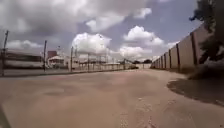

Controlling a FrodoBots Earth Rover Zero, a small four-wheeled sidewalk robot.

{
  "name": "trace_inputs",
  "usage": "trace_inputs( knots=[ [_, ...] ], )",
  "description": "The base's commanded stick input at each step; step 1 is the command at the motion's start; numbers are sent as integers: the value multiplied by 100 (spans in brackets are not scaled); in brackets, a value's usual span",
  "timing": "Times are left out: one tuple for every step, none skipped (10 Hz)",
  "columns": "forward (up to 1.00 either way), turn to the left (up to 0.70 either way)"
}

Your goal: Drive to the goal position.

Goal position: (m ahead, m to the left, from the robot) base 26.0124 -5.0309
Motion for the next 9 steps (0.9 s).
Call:
trace_inputs(
  knots=[
    [60,9],
    [60,9],
    [60,9],
    [60,2],
    [60,0],
    [60,0],
    [60,0],
    [60,0],
    [60,0]
  ],
)
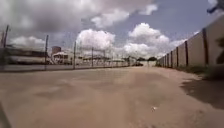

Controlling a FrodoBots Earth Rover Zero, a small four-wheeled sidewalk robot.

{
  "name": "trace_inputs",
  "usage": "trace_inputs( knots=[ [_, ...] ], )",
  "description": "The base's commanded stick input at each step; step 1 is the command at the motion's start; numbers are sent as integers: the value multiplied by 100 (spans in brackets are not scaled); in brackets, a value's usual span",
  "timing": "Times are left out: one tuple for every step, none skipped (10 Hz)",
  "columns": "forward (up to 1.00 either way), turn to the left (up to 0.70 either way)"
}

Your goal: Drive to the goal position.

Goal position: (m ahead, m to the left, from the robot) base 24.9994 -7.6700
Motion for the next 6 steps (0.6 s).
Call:
trace_inputs(
  knots=[
    [60,0],
    [60,0],
    [60,0],
    [60,0],
    [60,0],
    [60,0]
  ],
)
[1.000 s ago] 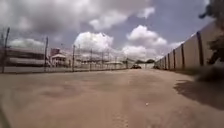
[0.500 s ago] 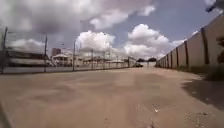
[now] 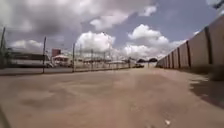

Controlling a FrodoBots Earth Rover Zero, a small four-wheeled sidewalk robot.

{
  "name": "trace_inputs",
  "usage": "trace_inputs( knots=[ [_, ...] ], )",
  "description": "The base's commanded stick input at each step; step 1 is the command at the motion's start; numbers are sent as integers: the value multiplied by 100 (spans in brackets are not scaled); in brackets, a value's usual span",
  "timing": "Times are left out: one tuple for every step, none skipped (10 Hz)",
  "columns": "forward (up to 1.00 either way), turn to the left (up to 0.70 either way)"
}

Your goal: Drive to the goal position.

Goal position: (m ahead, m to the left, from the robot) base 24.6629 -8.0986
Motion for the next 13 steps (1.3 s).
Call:
trace_inputs(
  knots=[
    [60,0],
    [60,0],
    [60,0],
    [60,0],
    [60,0],
    [60,0],
    [60,0],
    [60,0],
    [60,0],
    [60,0],
    [60,0],
    [60,0],
    [60,0]
  ],
)
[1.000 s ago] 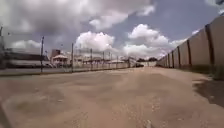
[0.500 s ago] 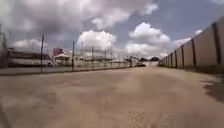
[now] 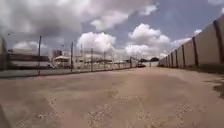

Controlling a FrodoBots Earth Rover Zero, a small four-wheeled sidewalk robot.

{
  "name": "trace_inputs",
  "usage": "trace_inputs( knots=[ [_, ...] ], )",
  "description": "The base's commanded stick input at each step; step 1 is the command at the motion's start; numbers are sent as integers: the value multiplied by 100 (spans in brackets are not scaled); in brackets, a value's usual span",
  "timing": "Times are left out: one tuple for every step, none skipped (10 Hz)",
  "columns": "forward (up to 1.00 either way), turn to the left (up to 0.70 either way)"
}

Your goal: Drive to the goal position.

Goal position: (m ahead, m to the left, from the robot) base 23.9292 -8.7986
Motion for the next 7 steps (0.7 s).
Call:
trace_inputs(
  knots=[
    [60,0],
    [60,0],
    [60,0],
    [60,0],
    [60,0],
    [60,0],
    [60,0]
  ],
)
